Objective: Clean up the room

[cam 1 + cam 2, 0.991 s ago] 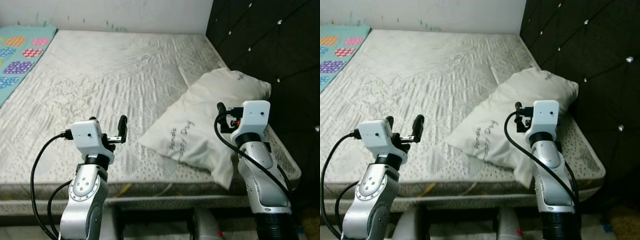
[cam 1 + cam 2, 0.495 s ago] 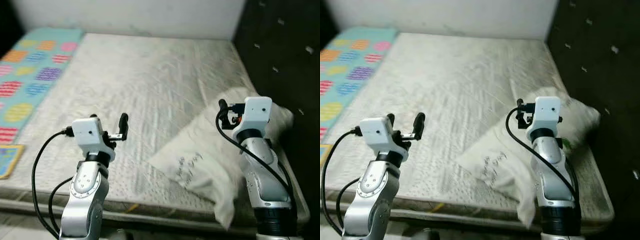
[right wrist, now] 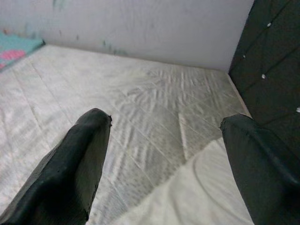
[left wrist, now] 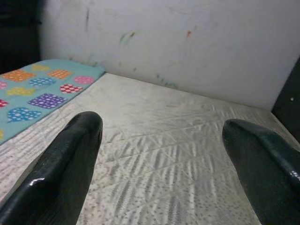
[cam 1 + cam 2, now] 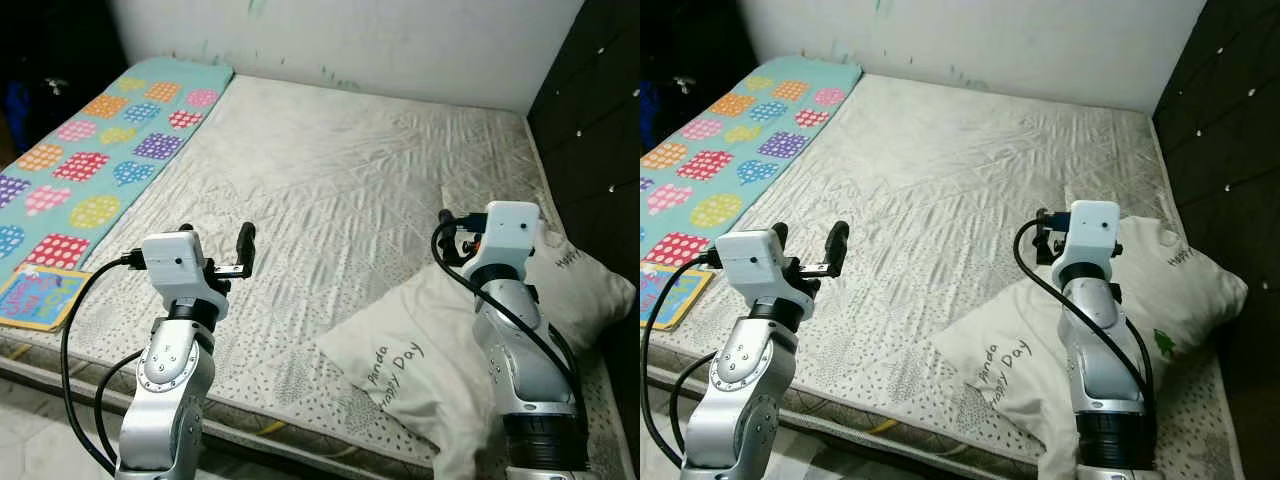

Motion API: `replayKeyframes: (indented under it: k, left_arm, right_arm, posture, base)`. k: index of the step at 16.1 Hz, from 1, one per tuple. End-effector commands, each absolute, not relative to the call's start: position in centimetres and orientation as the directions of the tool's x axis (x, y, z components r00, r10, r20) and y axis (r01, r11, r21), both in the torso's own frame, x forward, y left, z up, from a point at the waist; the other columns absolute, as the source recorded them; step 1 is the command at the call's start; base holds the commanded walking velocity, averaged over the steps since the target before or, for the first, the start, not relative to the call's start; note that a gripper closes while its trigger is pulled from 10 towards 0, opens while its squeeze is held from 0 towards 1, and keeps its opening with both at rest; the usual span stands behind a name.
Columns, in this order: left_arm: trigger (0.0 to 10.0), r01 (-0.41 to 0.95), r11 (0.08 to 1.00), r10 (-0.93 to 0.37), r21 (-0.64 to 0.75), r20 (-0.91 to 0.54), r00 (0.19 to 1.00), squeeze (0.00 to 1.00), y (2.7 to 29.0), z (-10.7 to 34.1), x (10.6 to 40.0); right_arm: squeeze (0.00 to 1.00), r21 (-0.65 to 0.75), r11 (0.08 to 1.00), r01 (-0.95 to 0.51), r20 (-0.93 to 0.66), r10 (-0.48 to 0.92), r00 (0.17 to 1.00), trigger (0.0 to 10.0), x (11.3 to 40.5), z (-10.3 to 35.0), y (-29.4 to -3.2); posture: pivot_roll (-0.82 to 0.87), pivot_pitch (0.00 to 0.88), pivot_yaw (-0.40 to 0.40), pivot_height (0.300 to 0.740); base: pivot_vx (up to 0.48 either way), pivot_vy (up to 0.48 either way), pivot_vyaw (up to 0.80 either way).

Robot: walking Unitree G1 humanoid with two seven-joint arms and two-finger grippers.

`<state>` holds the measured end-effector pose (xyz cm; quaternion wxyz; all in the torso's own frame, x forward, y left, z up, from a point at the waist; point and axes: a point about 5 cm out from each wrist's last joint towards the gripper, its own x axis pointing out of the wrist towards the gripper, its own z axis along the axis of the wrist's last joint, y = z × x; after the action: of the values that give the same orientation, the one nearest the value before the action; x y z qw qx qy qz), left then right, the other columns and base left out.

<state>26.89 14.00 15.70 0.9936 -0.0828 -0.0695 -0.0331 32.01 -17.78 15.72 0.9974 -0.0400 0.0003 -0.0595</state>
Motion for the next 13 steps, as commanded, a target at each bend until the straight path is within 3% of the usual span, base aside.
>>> replayKeyframes:
  k: [1,2,3,5,8,13]
  left_arm:
    - [10.0,0.085,0.984,-0.063,-0.159,0.137,0.989,0.00,13.9,15.6,26.9]
    - [10.0,0.086,0.984,-0.064,-0.158,0.137,0.988,0.00,13.9,15.6,27.0]
    - [10.0,0.086,0.984,-0.064,-0.157,0.136,0.989,0.00,13.9,15.6,27.0]
    - [10.0,0.072,0.982,-0.053,-0.173,0.111,0.992,0.00,13.9,15.1,27.1]
    - [10.0,0.072,0.982,-0.056,-0.175,0.097,0.994,0.00,13.7,14.7,27.0]
    - [10.0,0.077,0.981,-0.059,-0.175,0.103,0.993,0.00,13.6,14.8,27.5]
  right_arm:
    - [0.00,-0.106,0.991,0.078,0.023,-0.076,0.997,10.0,32.0,15.7,-17.5]
    - [0.00,-0.021,1.000,0.002,0.039,-0.001,0.999,10.0,31.9,16.0,-16.5]
    - [0.00,-0.005,1.000,0.026,0.030,-0.026,0.999,10.0,32.0,16.1,-16.6]
    - [0.00,-0.053,0.998,0.021,0.035,-0.019,0.999,10.0,31.8,16.0,-16.3]
    - [0.00,-0.009,1.000,-0.011,0.028,0.011,1.000,10.0,31.6,15.7,-16.3]
    - [0.00,-0.006,1.000,0.008,0.024,-0.008,1.000,10.0,32.0,15.7,-16.6]
  posture:
    - [-0.05,0.000,0.001,0.740]
    - [-0.05,0.000,0.002,0.740]
    - [-0.05,0.000,0.002,0.740]
    - [-0.05,0.000,0.006,0.740]
    - [-0.05,0.000,0.005,0.740]
    - [-0.06,0.000,-0.004,0.740]
  base:
    - [0.000,0.000,0.00]
    - [0.000,0.000,0.00]
    - [0.000,0.000,0.00]
    - [0.000,0.000,0.00]
    - [0.000,0.000,0.00]
    - [0.000,0.000,-0.76]
